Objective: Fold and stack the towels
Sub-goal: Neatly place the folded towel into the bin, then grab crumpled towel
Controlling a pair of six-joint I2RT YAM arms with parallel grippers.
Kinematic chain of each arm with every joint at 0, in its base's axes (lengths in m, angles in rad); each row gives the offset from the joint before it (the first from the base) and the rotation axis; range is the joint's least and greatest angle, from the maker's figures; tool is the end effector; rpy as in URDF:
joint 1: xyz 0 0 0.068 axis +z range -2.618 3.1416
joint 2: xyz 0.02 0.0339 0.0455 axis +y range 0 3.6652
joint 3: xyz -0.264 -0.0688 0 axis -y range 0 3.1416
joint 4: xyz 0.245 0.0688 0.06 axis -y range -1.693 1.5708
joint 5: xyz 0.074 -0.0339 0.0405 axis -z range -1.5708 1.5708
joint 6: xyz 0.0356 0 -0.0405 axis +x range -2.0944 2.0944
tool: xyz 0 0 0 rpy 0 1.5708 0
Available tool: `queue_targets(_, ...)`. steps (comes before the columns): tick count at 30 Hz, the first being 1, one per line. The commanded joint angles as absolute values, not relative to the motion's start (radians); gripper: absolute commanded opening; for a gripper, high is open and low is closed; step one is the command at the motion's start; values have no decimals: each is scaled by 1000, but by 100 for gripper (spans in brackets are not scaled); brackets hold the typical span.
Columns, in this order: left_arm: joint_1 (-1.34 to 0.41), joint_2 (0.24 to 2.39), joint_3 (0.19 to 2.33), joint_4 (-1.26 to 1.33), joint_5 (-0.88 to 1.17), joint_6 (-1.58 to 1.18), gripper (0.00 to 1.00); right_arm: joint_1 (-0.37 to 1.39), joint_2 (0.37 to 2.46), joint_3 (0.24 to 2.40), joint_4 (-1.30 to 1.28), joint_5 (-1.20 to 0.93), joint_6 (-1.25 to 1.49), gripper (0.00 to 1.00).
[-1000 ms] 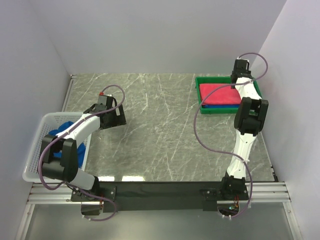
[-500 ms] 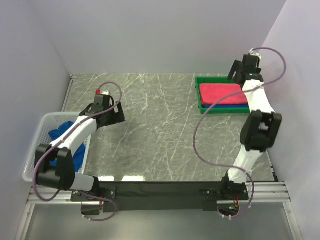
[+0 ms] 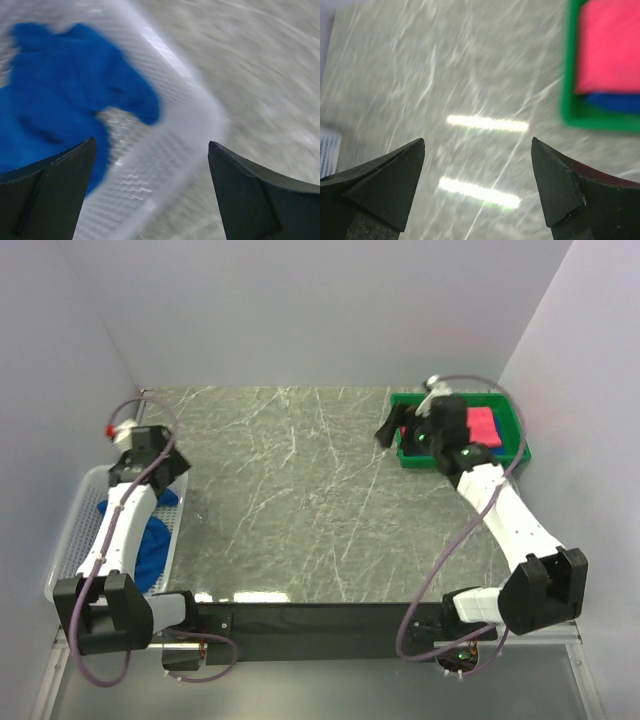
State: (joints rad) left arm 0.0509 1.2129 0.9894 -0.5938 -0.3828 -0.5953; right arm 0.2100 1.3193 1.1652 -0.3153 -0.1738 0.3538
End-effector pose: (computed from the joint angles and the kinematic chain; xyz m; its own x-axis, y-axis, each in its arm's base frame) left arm 0.2519 0.0261 0.2869 -0.4335 -0.5429 -0.7193 -0.6588 0.7355 -0.1581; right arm 0.2949 0.0692 0.3415 -0.5384 0.2342 -0.8095 -0.1808 0.9061 0.3824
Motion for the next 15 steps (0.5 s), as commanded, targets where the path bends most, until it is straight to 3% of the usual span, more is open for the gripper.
queue_targets(1, 187, 1184, 925, -609, -407, -621, 99, 308, 1253, 1097, -245, -212, 393, 93)
queue_targets(11, 442, 1397, 864, -505, -278, -675, 99, 463, 1244, 1039, -264, -225, 391, 93)
queue_targets(14, 462, 1466, 867, -503, -253, -676, 91, 475, 1238, 1006, -258, -227, 394, 93)
queue_targets(15, 463, 1483, 870, -506, -255, -681, 79, 476, 1236, 996, -258, -229, 396, 93)
